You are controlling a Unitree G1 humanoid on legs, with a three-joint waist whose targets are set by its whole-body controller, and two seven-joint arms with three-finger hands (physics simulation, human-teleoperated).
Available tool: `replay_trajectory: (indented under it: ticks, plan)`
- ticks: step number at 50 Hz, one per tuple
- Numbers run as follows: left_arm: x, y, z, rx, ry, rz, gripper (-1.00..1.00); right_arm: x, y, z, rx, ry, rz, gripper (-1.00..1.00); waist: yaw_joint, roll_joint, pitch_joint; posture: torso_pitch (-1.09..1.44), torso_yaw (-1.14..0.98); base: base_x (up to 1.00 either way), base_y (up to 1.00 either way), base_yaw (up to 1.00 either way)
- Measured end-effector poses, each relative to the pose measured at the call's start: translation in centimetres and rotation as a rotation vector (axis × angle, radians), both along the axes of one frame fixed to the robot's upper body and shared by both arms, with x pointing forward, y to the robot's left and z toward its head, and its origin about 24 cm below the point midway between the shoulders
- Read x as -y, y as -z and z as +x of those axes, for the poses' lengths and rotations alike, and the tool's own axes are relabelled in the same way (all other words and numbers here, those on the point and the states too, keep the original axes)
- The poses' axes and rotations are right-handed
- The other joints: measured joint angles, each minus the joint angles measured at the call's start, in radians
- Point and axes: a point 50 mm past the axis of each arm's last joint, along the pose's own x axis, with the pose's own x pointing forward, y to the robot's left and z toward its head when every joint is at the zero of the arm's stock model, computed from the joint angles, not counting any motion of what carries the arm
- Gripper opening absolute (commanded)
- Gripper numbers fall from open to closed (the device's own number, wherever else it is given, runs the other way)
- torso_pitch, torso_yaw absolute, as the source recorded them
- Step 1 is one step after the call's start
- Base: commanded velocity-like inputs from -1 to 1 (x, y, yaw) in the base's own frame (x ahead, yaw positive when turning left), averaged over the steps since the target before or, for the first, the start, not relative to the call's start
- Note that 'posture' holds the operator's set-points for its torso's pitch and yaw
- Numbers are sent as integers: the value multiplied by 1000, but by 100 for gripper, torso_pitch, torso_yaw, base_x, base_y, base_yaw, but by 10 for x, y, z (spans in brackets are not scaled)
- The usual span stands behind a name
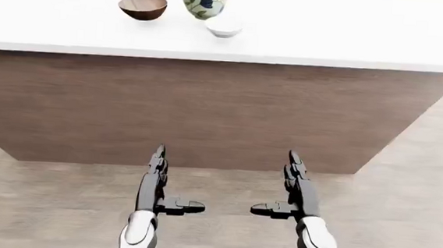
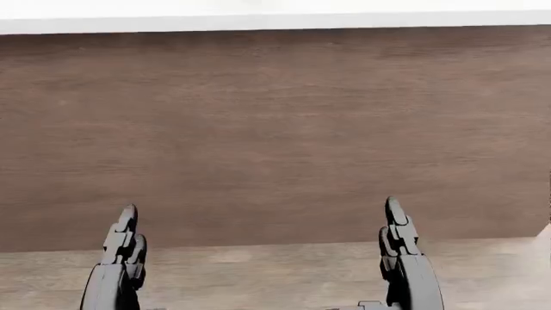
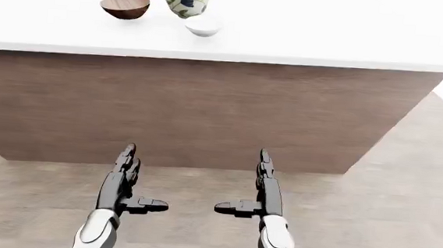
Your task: Stack the bowls from largest to smallest.
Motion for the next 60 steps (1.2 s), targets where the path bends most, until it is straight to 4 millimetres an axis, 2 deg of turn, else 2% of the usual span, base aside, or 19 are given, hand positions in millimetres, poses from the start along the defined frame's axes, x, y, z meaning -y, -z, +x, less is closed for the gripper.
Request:
replay_trajectory:
  ticks: [1,3,5,8,12,21,25,28,30,35,39,41,47,51,53,55,57,58,60]
  plan:
    - [0,-5,0,19,3,5,100,0,-4,0,18,-3,-3,100,-1,-4,-10,0,0,0,0,0]
    - [4,-27,2,111,19,13,100,-2,-22,2,101,-6,-9,100,7,-4,-59,0,0,0,0,0]
    - [6,-33,4,145,32,12,100,-5,-27,2,124,-16,-6,100,8,-10,-42,0,0,0,0,0]
    - [6,-26,4,107,34,11,100,-6,-21,2,92,-23,-13,100,7,-7,-57,0,0,0,0,0]
    - [1,-36,7,78,30,2,100,-2,-28,4,78,-4,-25,100,9,-4,-50,0,0,0,0,0]
    - [-2,-134,19,249,51,-12,100,-5,-100,15,238,4,-55,100,8,-2,-79,0,0,0,0,0]
    - [-10,-160,21,274,25,-14,100,-2,-120,17,266,13,-45,100,3,1,-78,0,0,1,38,0]
    - [-10,-171,22,255,34,-15,100,1,-127,16,258,27,-50,100,-3,-52,-56,0,0,12,100,0]
    - [-11,-184,22,270,39,-17,100,-1,-136,16,272,21,-45,100,-9,-56,-57,0,0,18,100,0]
    - [-10,-205,27,307,53,-17,100,-7,-157,18,320,-10,-30,100,-48,13,-39,0,0,48,81,0]
    - [-8,-213,27,319,70,-9,100,-6,-171,16,353,-10,-24,100,-64,107,-43,0,0,65,62,0]
    - [-12,-212,28,300,56,-5,100,-10,-169,15,337,-26,-10,100,-44,95,-30,0,0,65,61,0]
    - [-16,-221,27,305,31,10,100,-12,-178,14,326,-52,4,100,-14,46,-33,0,0,65,43,0]
    - [-17,-234,24,350,29,25,100,-13,-196,9,399,-77,36,100,-26,61,-48,0,0,3,-6,-45]
    - [-19,-238,25,352,12,25,100,-16,-197,8,406,-108,45,100,-56,42,-26,0,0,0,0,-100]
    - [-17,-238,26,335,21,20,100,-15,-191,9,374,-109,47,100,-81,2,1,0,0,0,0,-100]
    - [-14,-231,28,289,41,14,100,-10,-181,12,310,-89,43,100,-72,-27,34,0,0,0,0,-100]
    - [-10,-229,30,260,64,15,100,-6,-175,13,276,-68,39,100,-63,-40,22,0,0,0,0,-100]
    - [-11,-234,28,257,77,28,100,-4,-177,12,265,-52,35,100,-63,-35,-4,0,0,0,0,-100]
